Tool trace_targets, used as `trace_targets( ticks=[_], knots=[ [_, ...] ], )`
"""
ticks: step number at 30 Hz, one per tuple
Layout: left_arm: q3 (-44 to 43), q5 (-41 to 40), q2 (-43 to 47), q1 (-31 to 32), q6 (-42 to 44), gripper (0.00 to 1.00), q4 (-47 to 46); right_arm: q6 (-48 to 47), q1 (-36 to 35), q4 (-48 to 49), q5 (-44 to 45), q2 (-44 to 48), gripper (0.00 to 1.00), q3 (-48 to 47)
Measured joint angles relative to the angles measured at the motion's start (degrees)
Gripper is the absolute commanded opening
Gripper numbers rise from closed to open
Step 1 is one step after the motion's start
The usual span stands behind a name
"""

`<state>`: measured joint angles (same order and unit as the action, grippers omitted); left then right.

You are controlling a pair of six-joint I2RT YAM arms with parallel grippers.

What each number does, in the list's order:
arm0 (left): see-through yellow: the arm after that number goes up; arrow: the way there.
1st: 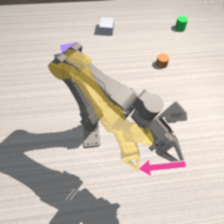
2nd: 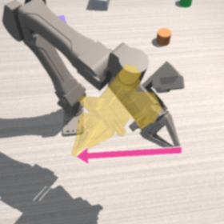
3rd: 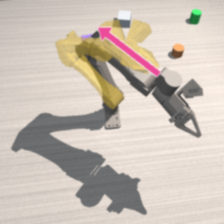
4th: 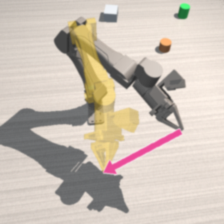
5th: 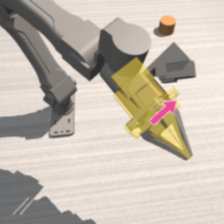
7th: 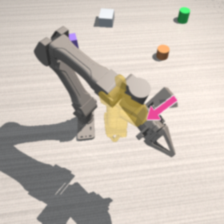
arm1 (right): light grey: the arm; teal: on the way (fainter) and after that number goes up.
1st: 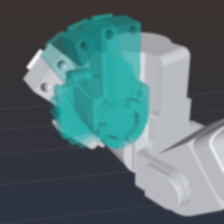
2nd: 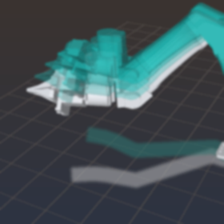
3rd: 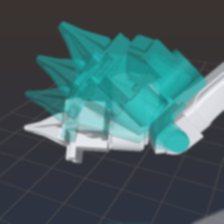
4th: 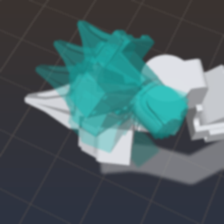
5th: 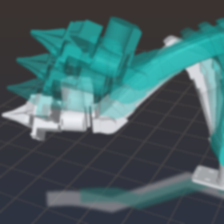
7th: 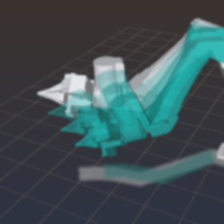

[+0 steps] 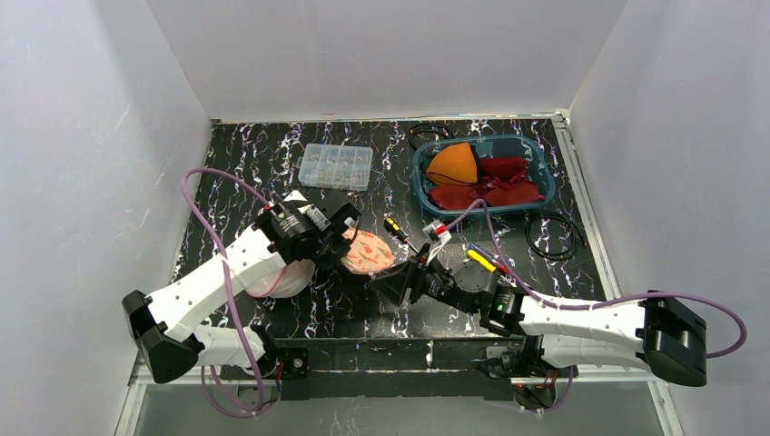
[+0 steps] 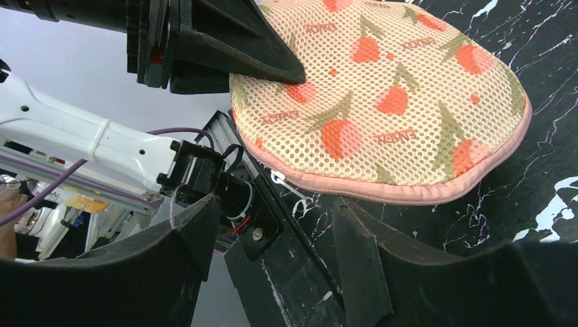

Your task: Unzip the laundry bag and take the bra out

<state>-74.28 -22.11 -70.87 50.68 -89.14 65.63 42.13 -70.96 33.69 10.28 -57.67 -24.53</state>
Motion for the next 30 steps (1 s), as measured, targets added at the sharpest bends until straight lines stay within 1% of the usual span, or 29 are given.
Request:
trace_targets(
  ticks=[2,5,9,15,22,30],
  knots=[
    [-0.2,0.4,-0.2,-0.1,0.0,0.0,0.2,0.0,0.0,-0.1,0.0,0.0,0.72,0.0],
    [-0.4,0.8,-0.2,-0.4,0.0,0.0,0.5,-0.2,0.0,-0.5,0.0,0.4,0.8,0.0],
    [-0.4,1.6,-0.2,-1.1,0.0,0.0,0.4,-1.4,0.0,-2.6,-0.2,1.0,0.82,-0.2],
    [-0.4,3.9,0.9,-2.3,1.4,0.0,-0.4,-2.3,0.0,-5.6,-0.2,2.6,0.79,-0.5],
    [-0.4,7.3,3.0,-3.3,5.6,0.0,-3.6,-2.3,0.0,-5.7,0.0,3.7,0.73,-0.7],
    [-0.3,11.0,3.0,-4.5,9.5,0.0,-6.3,-1.3,0.0,-5.7,1.9,4.0,0.68,-0.8]
  ],
)
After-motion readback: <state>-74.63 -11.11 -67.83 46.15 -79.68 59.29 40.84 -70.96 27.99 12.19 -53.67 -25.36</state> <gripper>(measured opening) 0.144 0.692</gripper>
